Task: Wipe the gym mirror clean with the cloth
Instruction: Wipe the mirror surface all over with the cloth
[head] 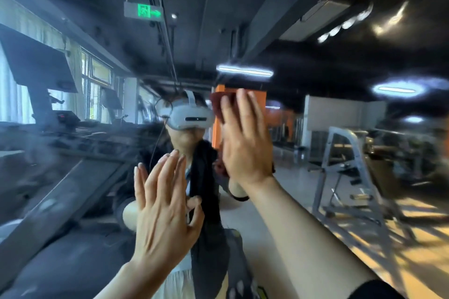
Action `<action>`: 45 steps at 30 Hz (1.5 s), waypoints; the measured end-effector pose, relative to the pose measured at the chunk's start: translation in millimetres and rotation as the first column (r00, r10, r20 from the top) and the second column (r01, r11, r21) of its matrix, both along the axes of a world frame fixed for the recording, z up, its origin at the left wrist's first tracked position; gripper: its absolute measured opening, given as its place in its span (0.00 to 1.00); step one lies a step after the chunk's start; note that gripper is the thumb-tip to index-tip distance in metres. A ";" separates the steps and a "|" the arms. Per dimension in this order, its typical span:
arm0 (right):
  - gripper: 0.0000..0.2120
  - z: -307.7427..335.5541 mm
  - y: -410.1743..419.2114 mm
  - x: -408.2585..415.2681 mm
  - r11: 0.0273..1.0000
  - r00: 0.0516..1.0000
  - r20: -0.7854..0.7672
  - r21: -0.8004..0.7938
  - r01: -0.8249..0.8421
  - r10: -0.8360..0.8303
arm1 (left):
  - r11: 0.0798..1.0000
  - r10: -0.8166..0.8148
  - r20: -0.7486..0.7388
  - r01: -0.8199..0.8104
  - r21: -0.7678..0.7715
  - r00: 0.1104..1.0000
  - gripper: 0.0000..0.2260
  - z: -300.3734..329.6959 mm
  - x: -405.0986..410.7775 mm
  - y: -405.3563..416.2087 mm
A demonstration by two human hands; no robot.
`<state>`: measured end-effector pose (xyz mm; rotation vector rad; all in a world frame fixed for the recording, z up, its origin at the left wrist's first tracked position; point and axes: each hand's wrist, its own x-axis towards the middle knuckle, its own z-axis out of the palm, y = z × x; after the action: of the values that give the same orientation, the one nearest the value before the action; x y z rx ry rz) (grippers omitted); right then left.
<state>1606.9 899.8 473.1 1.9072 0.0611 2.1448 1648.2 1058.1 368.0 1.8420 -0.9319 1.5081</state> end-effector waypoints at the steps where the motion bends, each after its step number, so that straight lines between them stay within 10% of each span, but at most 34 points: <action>1: 0.19 -2.2 -13.8 -6.9 0.999 0.999 0.027 0.046 0.022 -0.023 | 1.000 0.006 -0.004 -0.006 0.010 1.000 0.33 -1.9 -1.4 -2.7; 12: 0.19 -70.7 -13.8 -10.2 0.886 0.977 0.214 0.457 -0.081 -0.021 | 0.996 0.068 -0.073 -0.064 0.056 0.995 0.38 -27.5 -4.4 28.1; 24: 0.20 -106.4 23.6 6.0 0.949 0.968 -0.244 -0.314 -0.023 -0.057 | 0.980 0.193 -0.233 -0.177 0.088 0.953 0.49 -64.3 0.6 63.4; 32: 0.17 -66.0 31.6 10.5 0.942 0.990 0.120 0.315 -0.114 0.080 | 0.980 0.165 -0.299 -0.123 0.154 0.940 0.51 -70.0 8.1 92.8; 37: 0.19 -78.0 118.7 60.9 0.992 0.992 -0.069 -0.051 -0.113 0.110 | 0.994 0.105 -0.346 -0.099 0.037 0.932 0.36 -79.5 18.4 108.7; 45: 0.21 -199.2 96.7 40.3 0.865 0.898 -0.432 -0.479 -0.147 -0.086 | 0.986 0.164 -0.475 -0.146 0.074 0.864 0.52 -123.8 8.4 128.8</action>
<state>1647.2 996.4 273.9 2.0093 0.6775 1.4570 1656.6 1186.9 244.1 2.2189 -0.5819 1.0354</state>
